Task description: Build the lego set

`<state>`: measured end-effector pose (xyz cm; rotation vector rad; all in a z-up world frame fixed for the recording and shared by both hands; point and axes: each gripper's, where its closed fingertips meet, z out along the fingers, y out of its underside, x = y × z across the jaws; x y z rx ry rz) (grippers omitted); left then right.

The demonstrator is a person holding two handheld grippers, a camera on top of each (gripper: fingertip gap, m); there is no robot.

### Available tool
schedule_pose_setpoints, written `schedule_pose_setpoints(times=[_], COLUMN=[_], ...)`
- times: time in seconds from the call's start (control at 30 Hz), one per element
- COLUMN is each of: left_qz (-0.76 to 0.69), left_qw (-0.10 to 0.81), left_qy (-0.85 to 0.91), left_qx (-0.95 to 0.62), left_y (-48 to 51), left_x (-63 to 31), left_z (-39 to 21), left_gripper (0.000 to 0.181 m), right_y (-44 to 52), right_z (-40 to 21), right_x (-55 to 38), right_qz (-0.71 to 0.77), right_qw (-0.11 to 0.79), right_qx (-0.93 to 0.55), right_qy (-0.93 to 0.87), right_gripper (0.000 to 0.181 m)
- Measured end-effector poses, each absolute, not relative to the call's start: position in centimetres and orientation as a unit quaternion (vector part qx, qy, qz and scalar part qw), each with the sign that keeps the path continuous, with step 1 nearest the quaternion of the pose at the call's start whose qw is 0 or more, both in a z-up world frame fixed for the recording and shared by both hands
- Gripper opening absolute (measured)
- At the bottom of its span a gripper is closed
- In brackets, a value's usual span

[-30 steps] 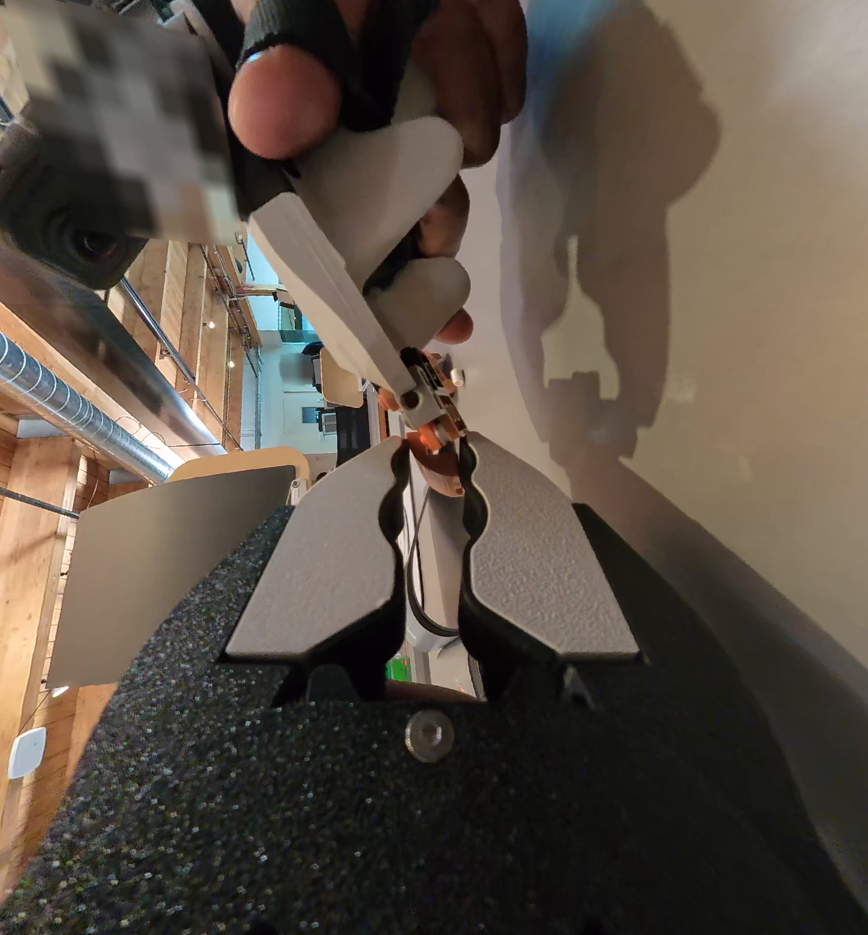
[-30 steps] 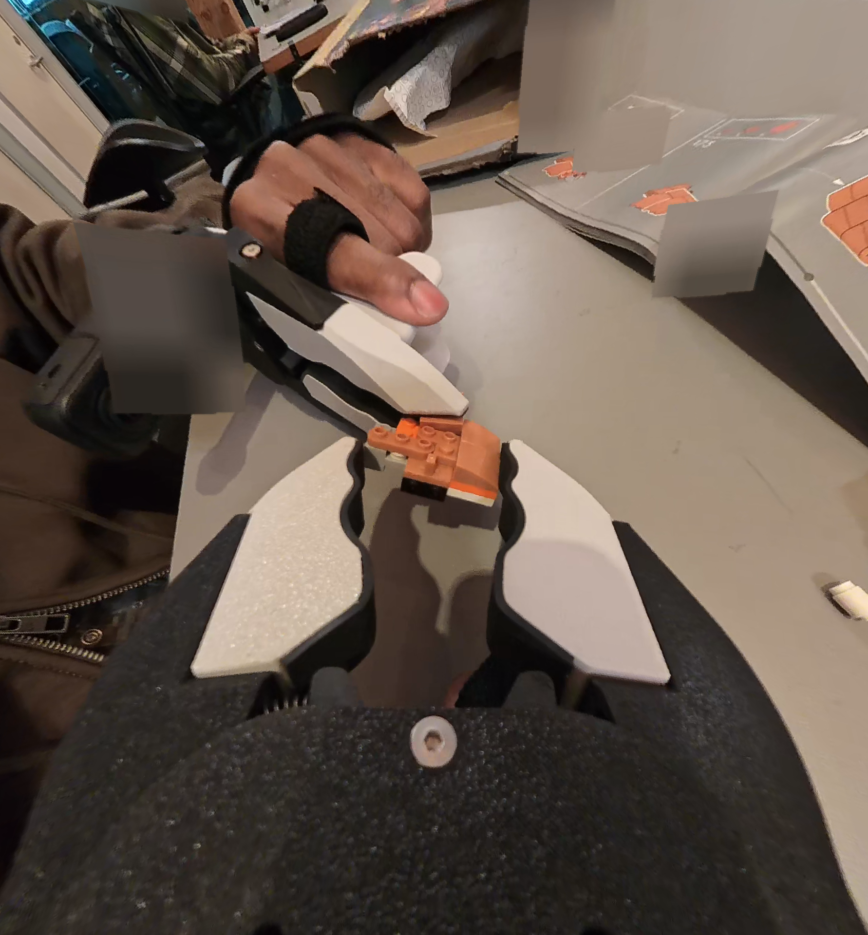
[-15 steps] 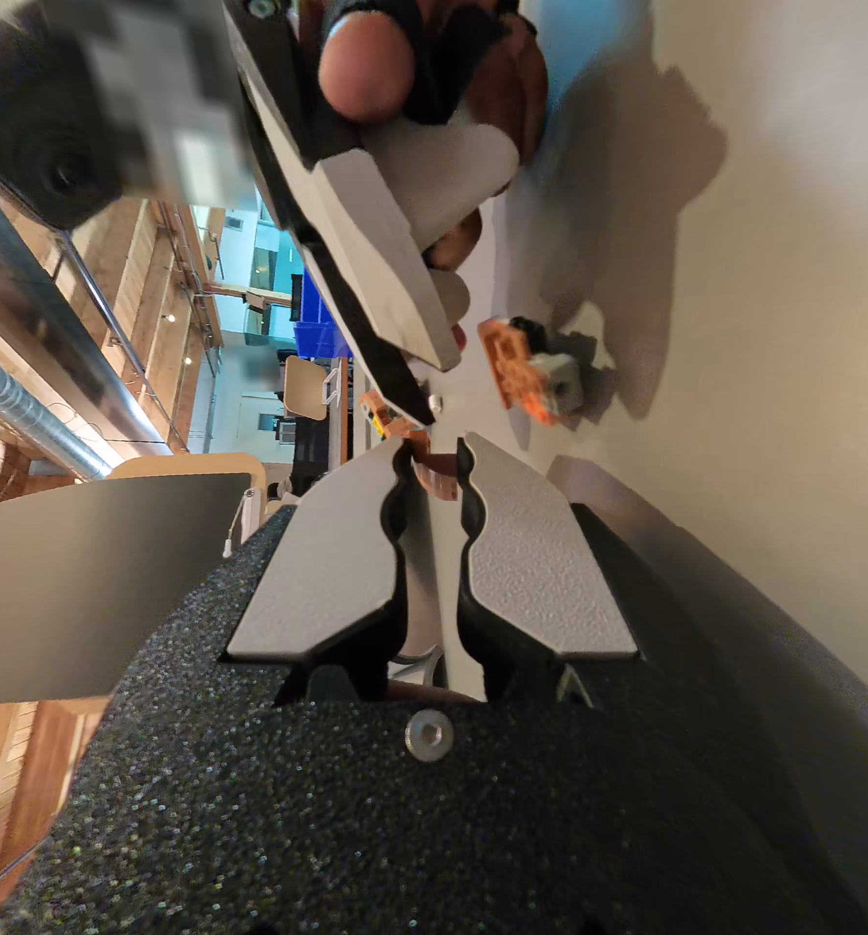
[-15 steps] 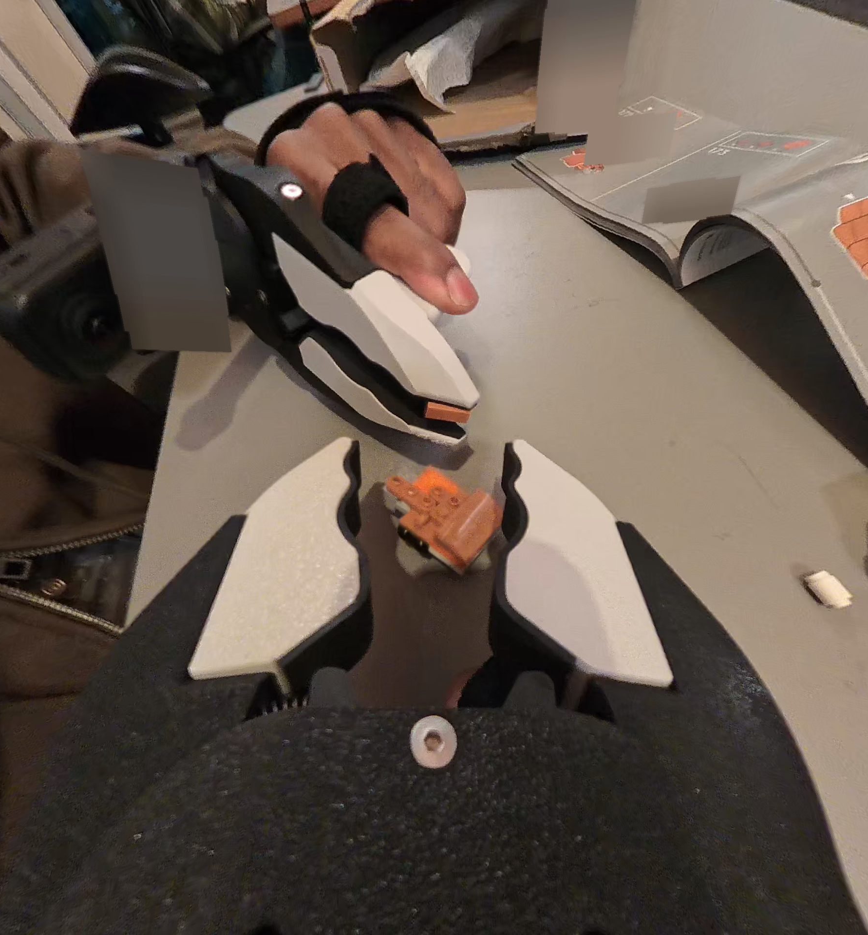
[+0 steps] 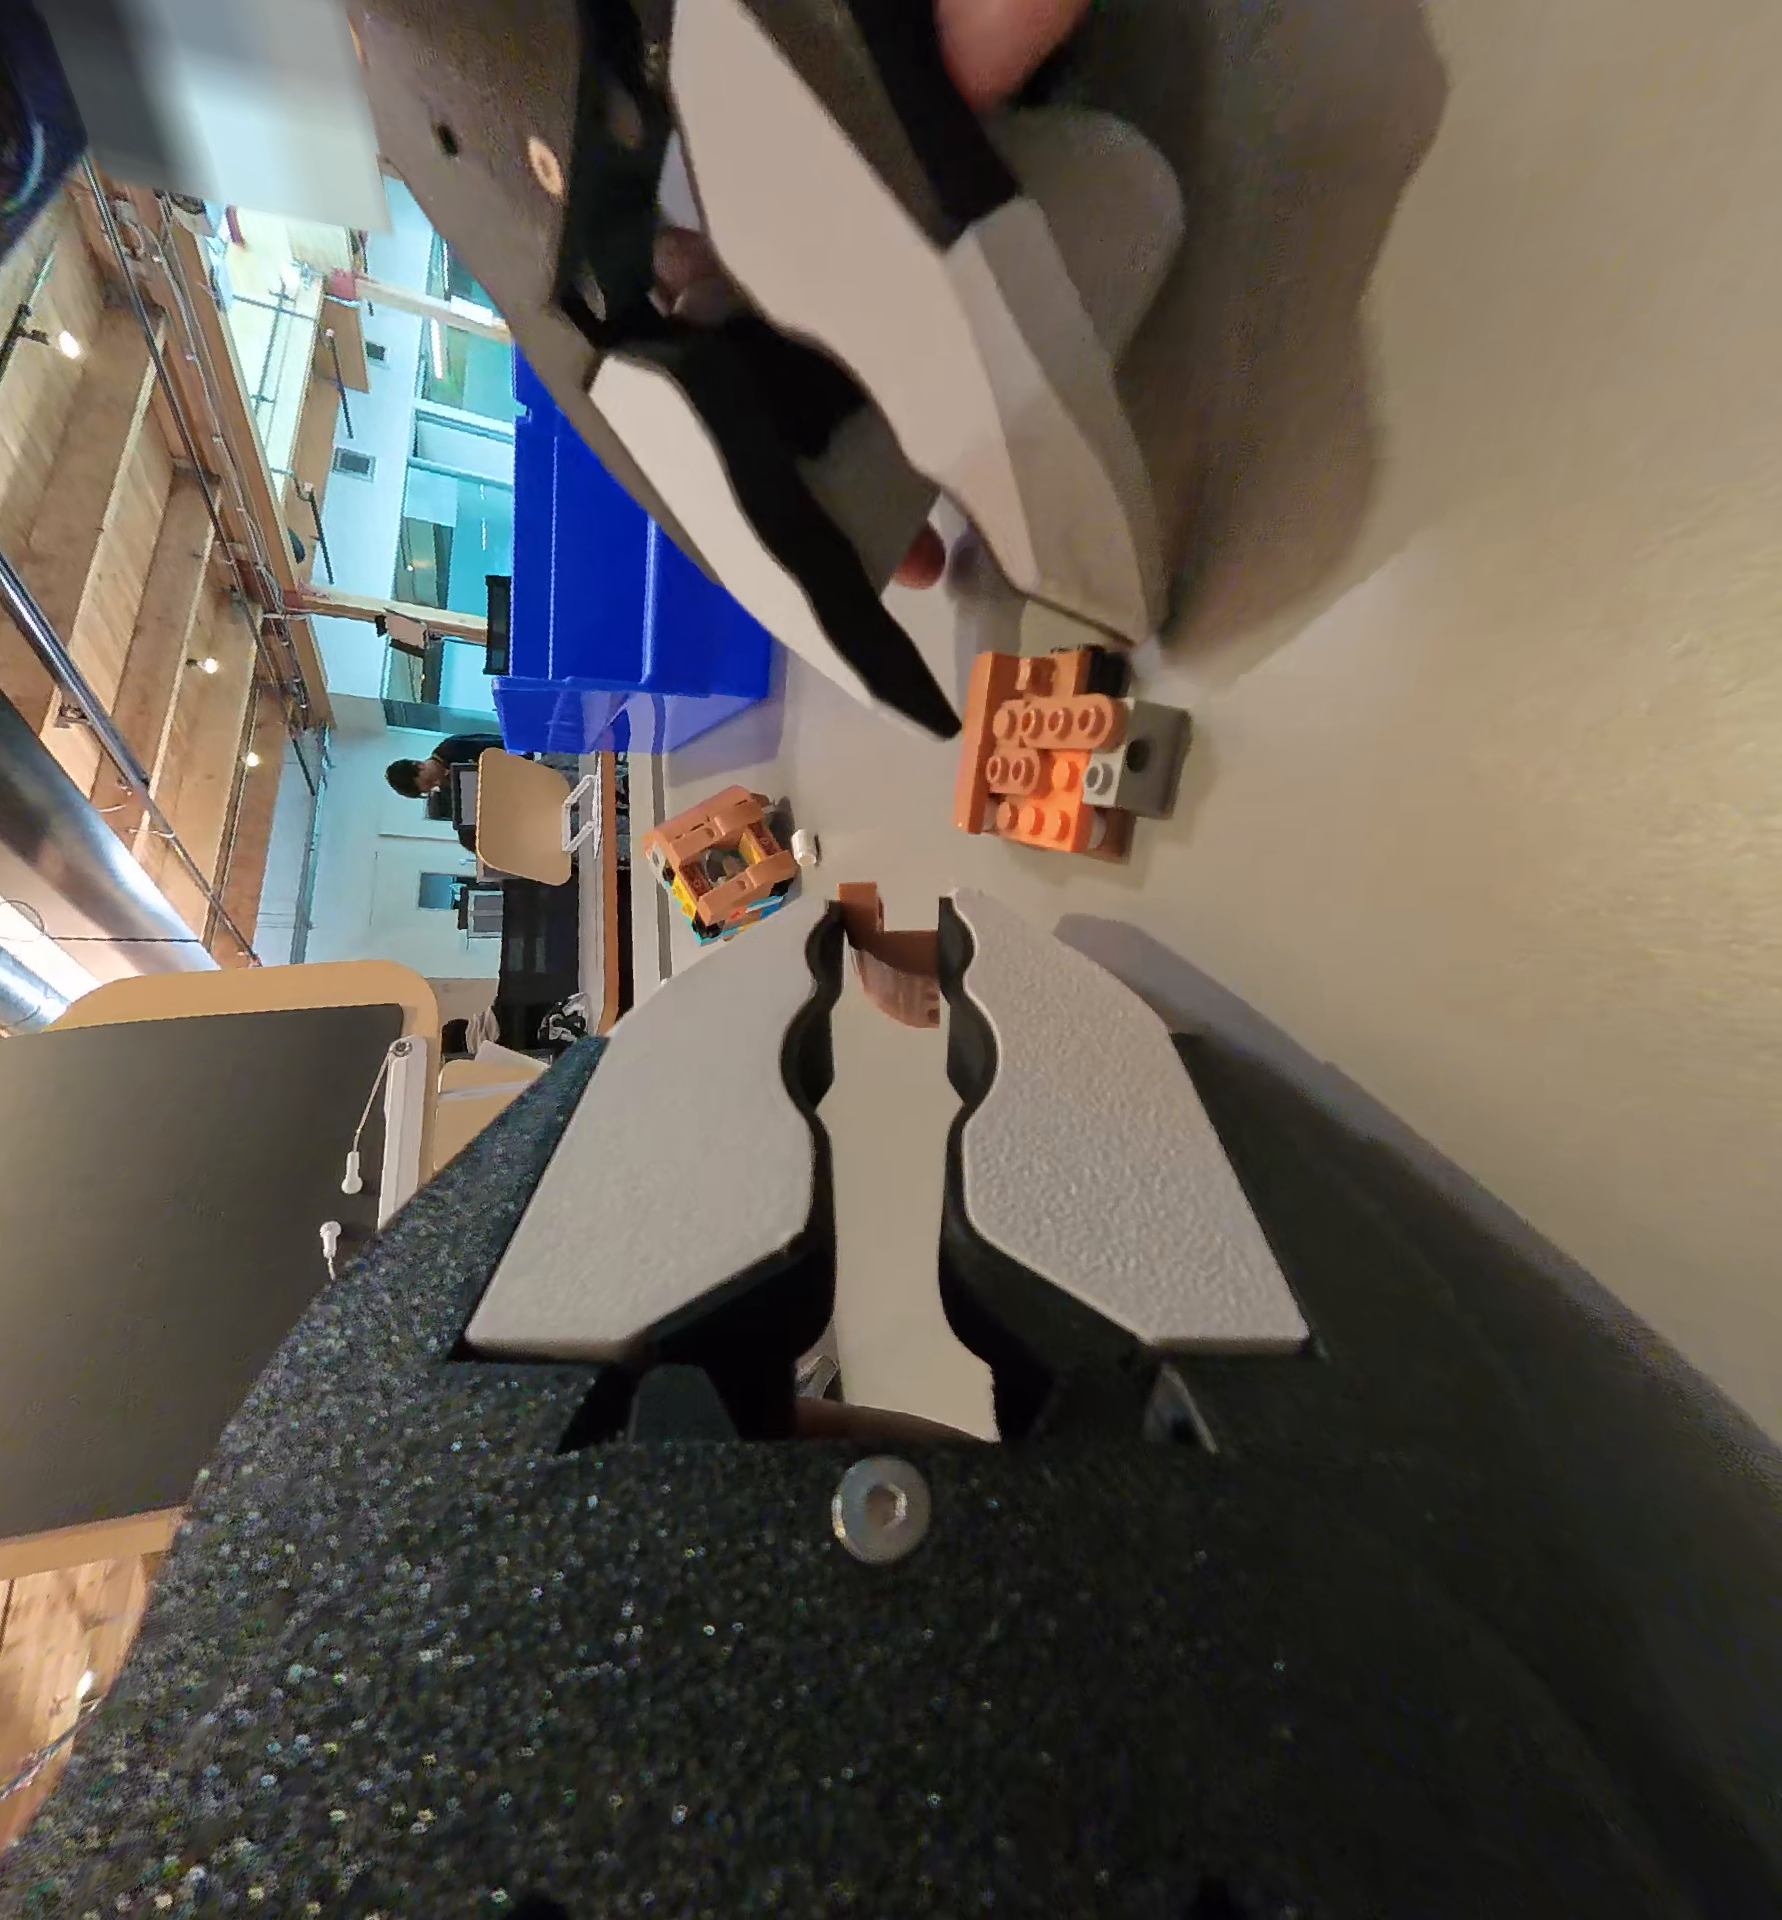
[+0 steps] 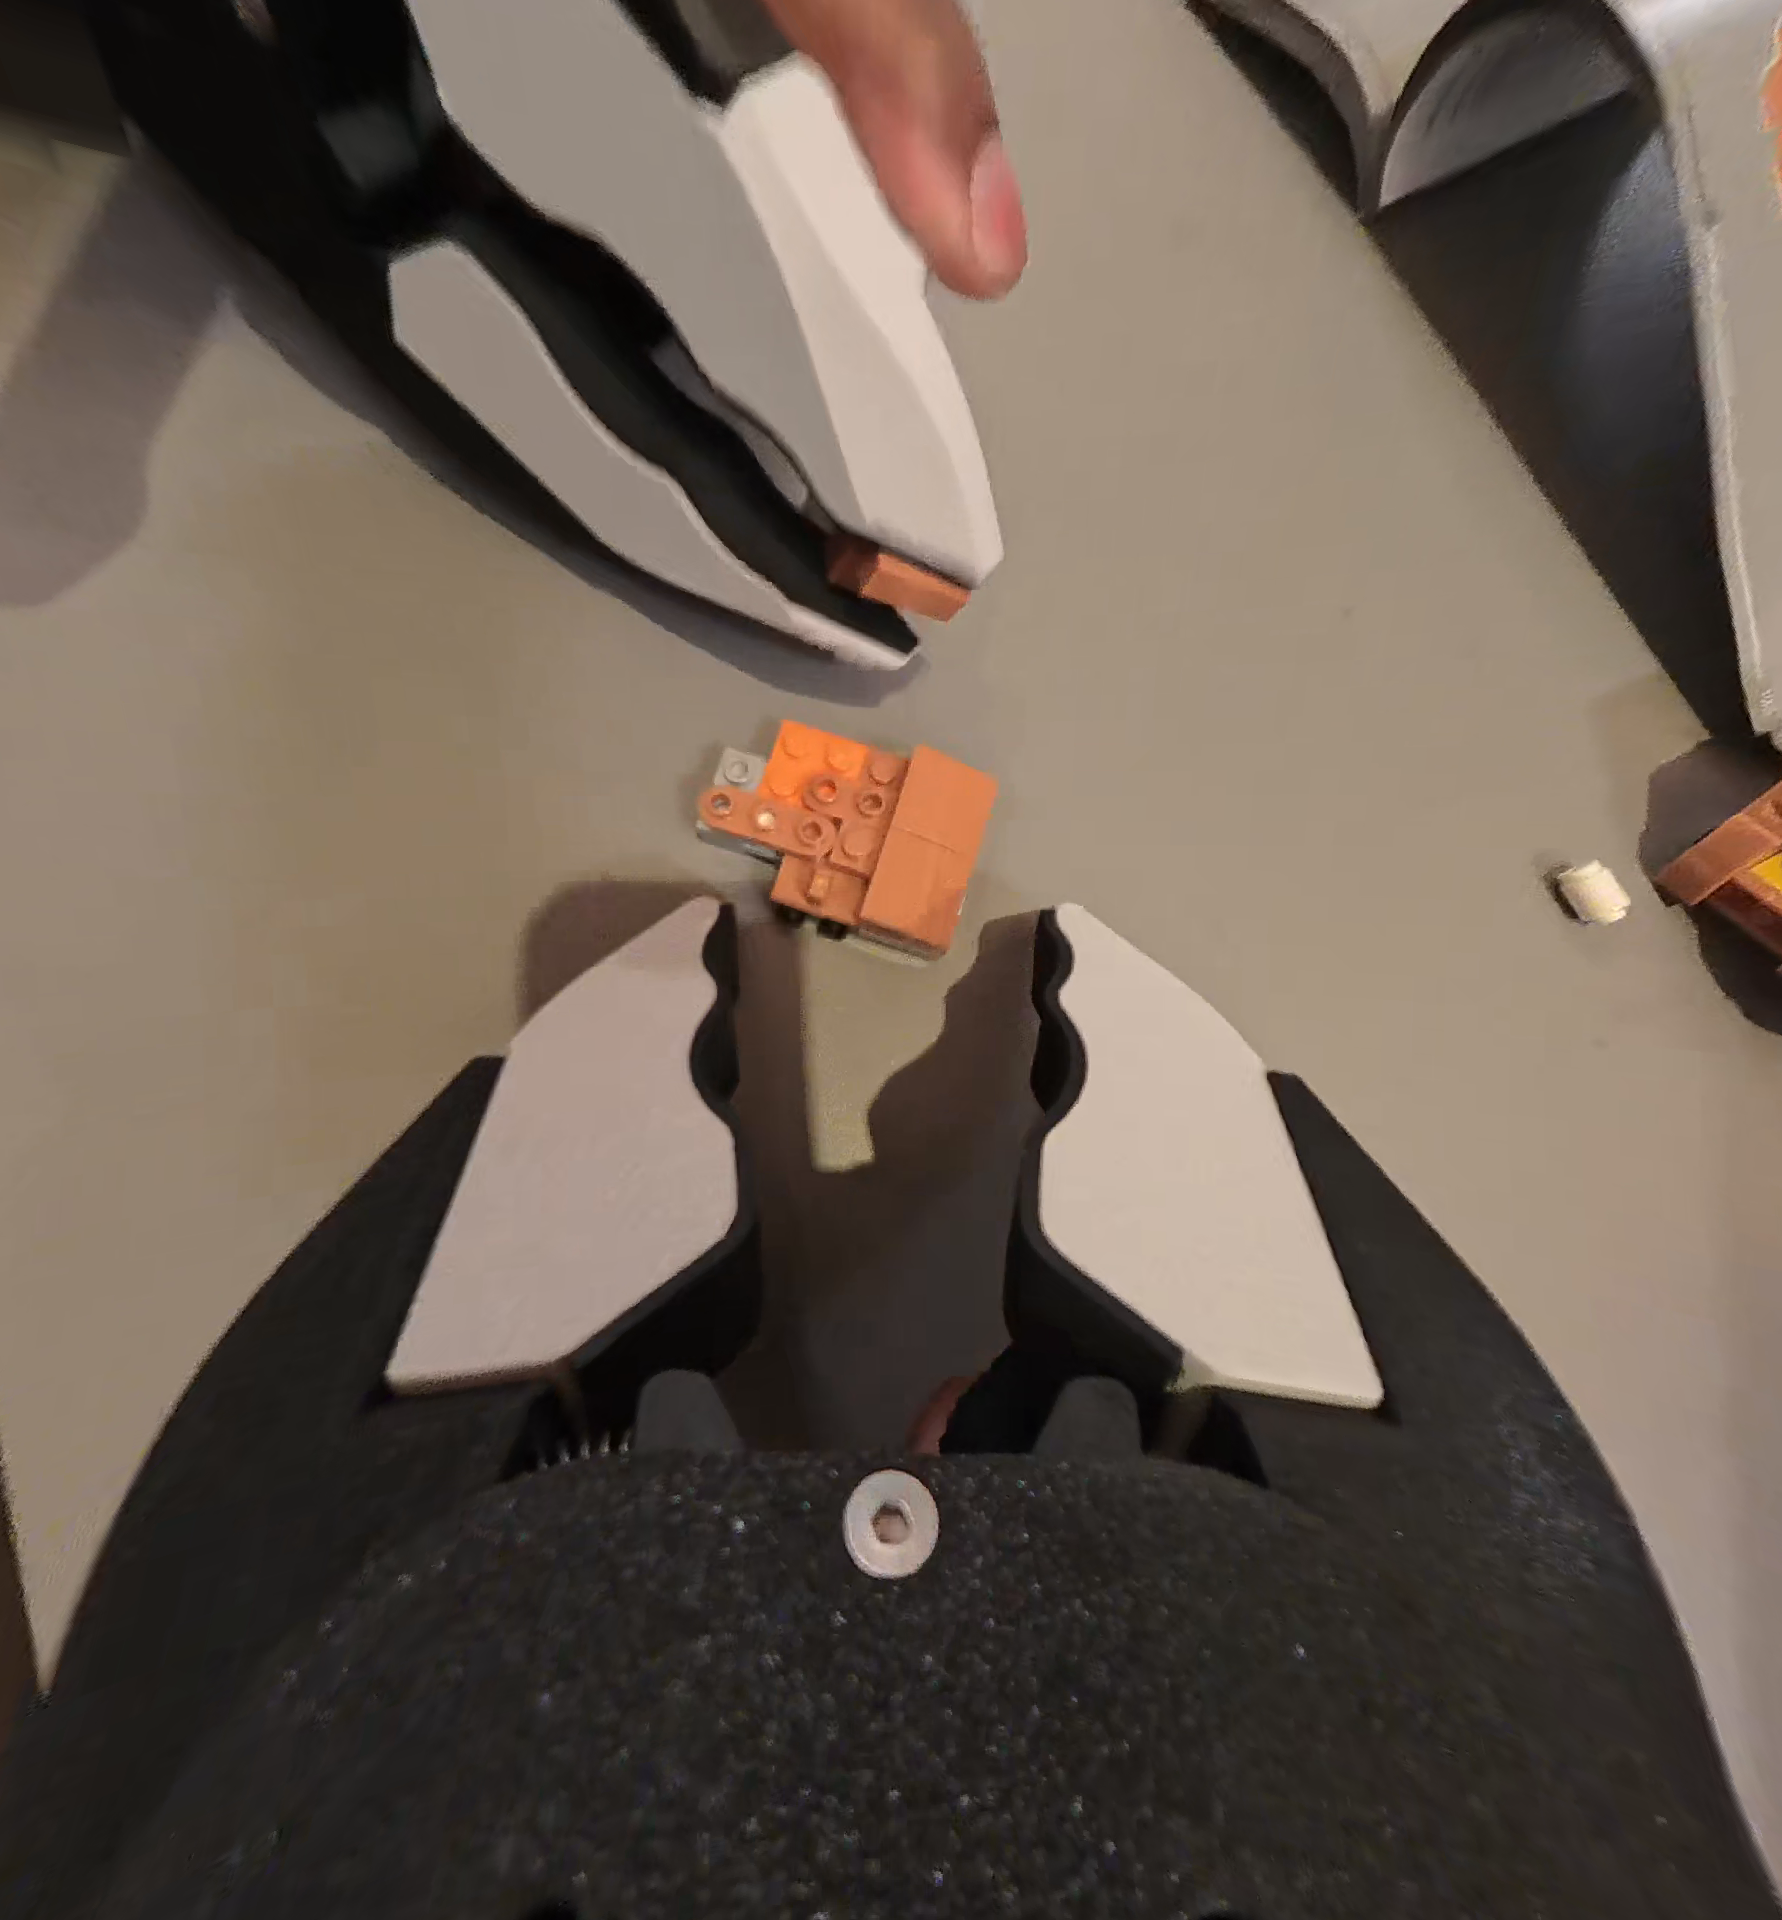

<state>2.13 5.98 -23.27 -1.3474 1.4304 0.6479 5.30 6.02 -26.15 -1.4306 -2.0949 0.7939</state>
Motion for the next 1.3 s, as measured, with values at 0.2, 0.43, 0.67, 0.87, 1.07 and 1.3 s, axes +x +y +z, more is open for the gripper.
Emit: schedule_pose_setpoints(times=[0.2,0.43,0.67,0.87,1.07,1.3], left_qz=[0.252,0.205,0.200,0.238,0.266,0.299], left_qw=[0.510,0.523,0.559,0.562,0.555,0.539], left_qy=[0.598,0.587,0.573,0.578,0.590,0.614], left_qx=[-0.565,-0.583,-0.565,-0.541,-0.522,-0.494], left_y=[5.5,5.0,4.8,4.8,4.7,4.6], left_x=[2.3,2.0,2.6,2.8,3.0,3.7], left_z=[-23.5,-23.6,-21.9,-21.3,-21.2,-21.5], left_gripper=[0.017,0.017,0.017,0.017,0.017,0.016], right_y=[5.8,5.5,4.5,4.0,3.9,3.7], right_z=[-26.3,-24.9,-22.9,-22.3,-22.2,-22.3], right_x=[4.2,4.2,4.4,4.5,4.6,4.6], right_qz=[0.289,0.364,0.465,0.496,0.506,0.502], right_qw=[0.228,0.200,0.147,0.128,0.115,0.115], right_qx=[-0.526,-0.528,-0.522,-0.519,-0.520,-0.519], right_qy=[-0.767,-0.741,-0.700,-0.684,-0.678,-0.682], right_gripper=[0.039,0.039,0.039,0.039,0.039,0.039])
